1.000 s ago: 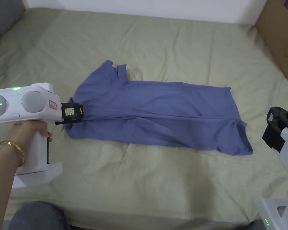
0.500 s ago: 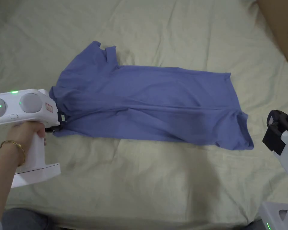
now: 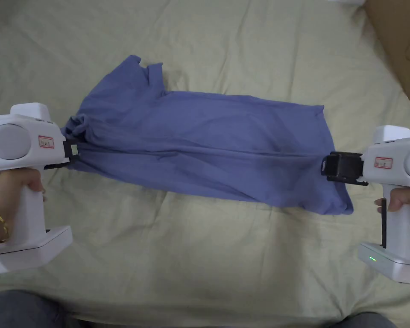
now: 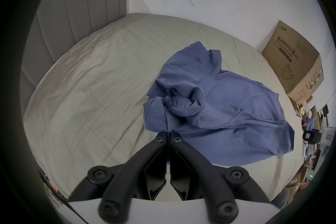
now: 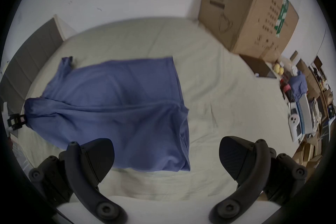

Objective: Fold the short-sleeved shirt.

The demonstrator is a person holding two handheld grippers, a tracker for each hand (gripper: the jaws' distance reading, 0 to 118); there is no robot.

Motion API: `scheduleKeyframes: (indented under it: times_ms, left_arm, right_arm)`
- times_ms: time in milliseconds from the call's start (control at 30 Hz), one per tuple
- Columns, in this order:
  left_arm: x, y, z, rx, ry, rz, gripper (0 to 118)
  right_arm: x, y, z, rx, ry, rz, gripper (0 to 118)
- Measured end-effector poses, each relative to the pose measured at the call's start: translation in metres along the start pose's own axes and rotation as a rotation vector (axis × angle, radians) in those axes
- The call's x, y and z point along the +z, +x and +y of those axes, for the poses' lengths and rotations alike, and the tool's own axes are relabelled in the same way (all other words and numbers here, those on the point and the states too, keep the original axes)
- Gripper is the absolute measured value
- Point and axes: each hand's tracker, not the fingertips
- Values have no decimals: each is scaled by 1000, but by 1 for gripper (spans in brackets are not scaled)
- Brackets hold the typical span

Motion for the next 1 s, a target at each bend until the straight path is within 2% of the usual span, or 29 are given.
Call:
scheduleKeyframes:
  times_ms: [67,200,300,400,433,467,533,567,600,733,833,1000]
  left_arm:
    - [-2,-2,-2,4,-10,7,0]
    - [-10,-9,-7,27,-39,19,0]
    - [-16,-9,-10,27,-54,29,0]
    - [-21,-7,-11,19,-65,43,0]
    - [-22,-7,-11,19,-68,46,0]
    - [-23,-6,-11,18,-72,49,0]
    - [-25,-4,-10,9,-76,60,0]
    - [-25,-5,-10,7,-79,61,0]
    - [-24,-5,-9,5,-80,62,0]
    - [-10,-6,-2,15,-66,63,0]
    - [8,-8,2,23,-41,57,0]
    - [52,-19,-11,43,3,29,0]
  right_arm:
    - [-20,4,-2,-27,-72,-12,115]
    - [-45,5,-16,-58,-160,-101,113]
    - [-55,4,-31,-61,-158,-88,99]
    - [-62,7,-40,-102,-195,-51,37]
    - [-64,8,-41,-141,-207,14,17]
    - [-65,8,-42,-182,-200,53,11]
    - [-60,7,-38,-165,-192,31,9]
    - [-58,7,-35,-107,-190,40,8]
    - [-54,9,-33,-83,-194,50,8]
    - [-20,23,-20,-90,-151,107,8]
    - [16,32,-14,-67,-94,150,8]
    - [63,44,-31,-61,-39,183,8]
